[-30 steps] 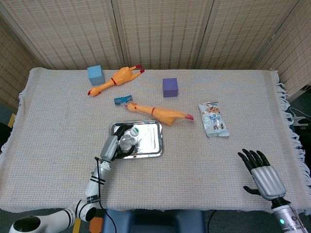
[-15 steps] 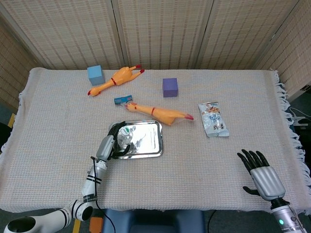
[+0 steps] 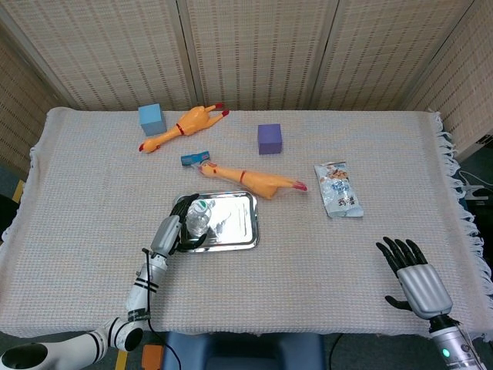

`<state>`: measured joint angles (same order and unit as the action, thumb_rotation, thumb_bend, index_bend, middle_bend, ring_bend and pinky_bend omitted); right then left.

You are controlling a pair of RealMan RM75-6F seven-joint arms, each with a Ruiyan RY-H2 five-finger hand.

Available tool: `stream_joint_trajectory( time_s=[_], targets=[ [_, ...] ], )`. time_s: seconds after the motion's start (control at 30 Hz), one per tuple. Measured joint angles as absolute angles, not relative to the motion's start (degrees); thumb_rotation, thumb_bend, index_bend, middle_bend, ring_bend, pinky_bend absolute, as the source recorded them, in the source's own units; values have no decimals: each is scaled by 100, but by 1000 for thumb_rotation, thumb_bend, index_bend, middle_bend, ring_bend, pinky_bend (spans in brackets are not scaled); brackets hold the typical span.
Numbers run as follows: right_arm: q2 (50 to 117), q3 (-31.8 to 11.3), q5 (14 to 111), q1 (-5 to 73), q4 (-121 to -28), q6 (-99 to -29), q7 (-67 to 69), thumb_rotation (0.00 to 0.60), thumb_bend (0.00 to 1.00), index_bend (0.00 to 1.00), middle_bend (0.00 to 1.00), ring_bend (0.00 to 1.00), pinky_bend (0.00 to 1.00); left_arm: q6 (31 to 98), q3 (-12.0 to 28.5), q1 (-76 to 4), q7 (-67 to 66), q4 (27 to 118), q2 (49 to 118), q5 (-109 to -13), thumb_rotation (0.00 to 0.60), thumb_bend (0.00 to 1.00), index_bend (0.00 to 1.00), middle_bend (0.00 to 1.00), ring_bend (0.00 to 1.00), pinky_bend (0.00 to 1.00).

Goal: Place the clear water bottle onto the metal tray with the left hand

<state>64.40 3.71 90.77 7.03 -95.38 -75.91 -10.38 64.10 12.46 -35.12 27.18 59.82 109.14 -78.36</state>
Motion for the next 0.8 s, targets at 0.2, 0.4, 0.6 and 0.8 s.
stream_joint_trajectory(
  time_s=[0.2,0.4,0.6,0.8],
  targets=[
    [6449,378,9093,700,-9536,-7596,-1064,600,28,0,0,0,0,6452,1132,-3426,2558,6239,10611,-7906,600,305,0,0,0,0],
    [6479,385,9098,690,-9552,-7606,-1143,600,28,0,0,0,0,6485,960,-3242,2354,6422,10239,-7934,600,303,0,0,0,0],
    [6487,394,9146,691,-9538,-7622,-1127,600,28,0,0,0,0,6592,876,-3103,2276,6505,9997,-7966,600,300,0,0,0,0],
    [6484,401,9200,678,-9538,-7690,-1112,600,28,0,0,0,0,7159,336,-2455,1396,6767,9033,-8165,600,315,0,0,0,0]
  ],
)
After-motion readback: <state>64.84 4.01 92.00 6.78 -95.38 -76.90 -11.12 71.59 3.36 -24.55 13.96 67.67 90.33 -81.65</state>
